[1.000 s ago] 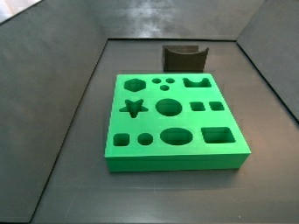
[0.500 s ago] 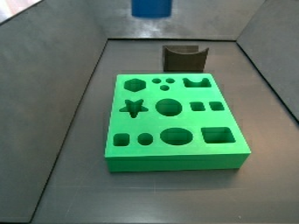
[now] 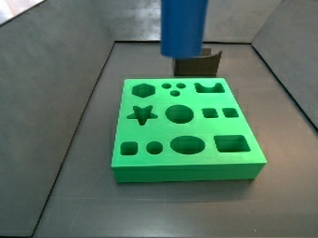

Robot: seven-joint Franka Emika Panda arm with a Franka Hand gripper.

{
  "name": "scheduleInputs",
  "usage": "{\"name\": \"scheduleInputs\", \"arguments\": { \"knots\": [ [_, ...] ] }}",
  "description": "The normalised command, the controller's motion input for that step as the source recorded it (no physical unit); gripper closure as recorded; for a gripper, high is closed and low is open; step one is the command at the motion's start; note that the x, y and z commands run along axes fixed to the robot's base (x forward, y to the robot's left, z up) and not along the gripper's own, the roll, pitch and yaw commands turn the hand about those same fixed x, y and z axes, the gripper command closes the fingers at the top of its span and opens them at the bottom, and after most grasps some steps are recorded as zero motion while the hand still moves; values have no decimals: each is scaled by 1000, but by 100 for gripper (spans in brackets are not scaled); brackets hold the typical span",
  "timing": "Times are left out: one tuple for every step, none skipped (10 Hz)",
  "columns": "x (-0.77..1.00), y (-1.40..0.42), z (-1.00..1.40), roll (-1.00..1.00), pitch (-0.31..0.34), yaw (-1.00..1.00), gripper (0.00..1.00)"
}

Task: Pick up the oval object. Move up. Move to above the board. Insert the oval object.
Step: Insert the oval object.

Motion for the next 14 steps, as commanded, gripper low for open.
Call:
{"name": "scheduleInputs", "arguments": {
  "knots": [
    [40, -371, -474, 294, -31, -43, 100],
    [0, -526, -363, 467, 0, -11, 100],
    [63, -497, -371, 486, 0, 0, 100],
    [100, -397, -380, 387, 0, 0, 100],
    [143, -306, -334, 246, 0, -20, 100],
    [180, -163, -309, 106, 6, -17, 100],
    [237, -131, -340, 70, 36, -54, 100],
    [286, -146, -371, 70, 40, -57, 100],
    [320, -120, -351, 46, 30, -43, 100],
    [277, -137, -377, 59, 24, -26, 100],
    [260, -137, -389, 59, 19, -23, 100],
    [191, -66, -406, 27, 0, 0, 100],
    [194, -54, -423, 33, 0, 0, 100],
    [189, -46, -406, 19, 0, 0, 100]
  ]
}}
